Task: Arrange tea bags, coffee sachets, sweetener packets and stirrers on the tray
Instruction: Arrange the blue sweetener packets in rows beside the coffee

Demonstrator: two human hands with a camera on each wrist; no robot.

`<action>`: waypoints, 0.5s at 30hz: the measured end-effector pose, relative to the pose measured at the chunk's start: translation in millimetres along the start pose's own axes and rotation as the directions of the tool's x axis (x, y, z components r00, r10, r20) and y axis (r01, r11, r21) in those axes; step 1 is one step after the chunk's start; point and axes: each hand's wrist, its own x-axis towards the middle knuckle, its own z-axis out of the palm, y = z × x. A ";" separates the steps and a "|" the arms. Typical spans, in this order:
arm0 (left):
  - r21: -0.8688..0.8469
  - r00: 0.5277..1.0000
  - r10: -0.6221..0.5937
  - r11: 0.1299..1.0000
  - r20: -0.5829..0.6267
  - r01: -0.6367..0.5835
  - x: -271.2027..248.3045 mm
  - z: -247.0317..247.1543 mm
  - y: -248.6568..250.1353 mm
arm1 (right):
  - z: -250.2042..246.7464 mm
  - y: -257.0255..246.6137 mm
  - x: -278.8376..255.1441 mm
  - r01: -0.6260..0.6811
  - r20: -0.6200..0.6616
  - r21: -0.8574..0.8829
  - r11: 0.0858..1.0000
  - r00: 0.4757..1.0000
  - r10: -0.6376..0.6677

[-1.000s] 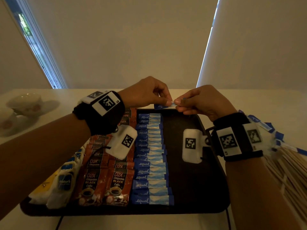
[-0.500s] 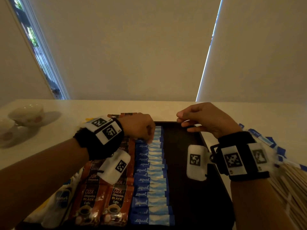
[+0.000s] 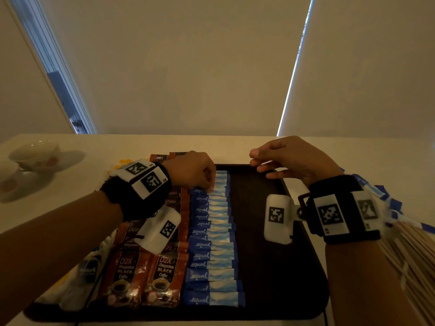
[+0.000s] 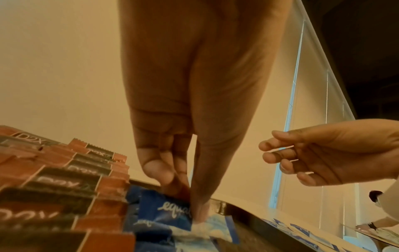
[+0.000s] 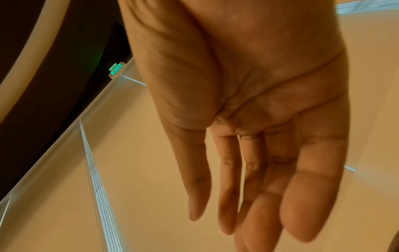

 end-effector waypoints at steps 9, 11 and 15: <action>-0.006 0.990 -0.011 1.000 0.142 0.012 -1.8 7.7 2.0 | -0.3 0.9 1.8 -0.007 0.012 -0.012 1.000 1.000 0.007; -0.005 0.990 -0.013 1.000 0.141 0.014 -1.7 8.0 2.2 | -0.8 1.3 2.0 -0.010 0.011 -0.015 1.000 1.000 0.010; 0.018 0.995 -0.017 1.000 0.095 0.016 -2.3 6.0 4.1 | 0.5 -1.0 0.5 -0.027 0.020 -0.023 0.999 0.999 0.028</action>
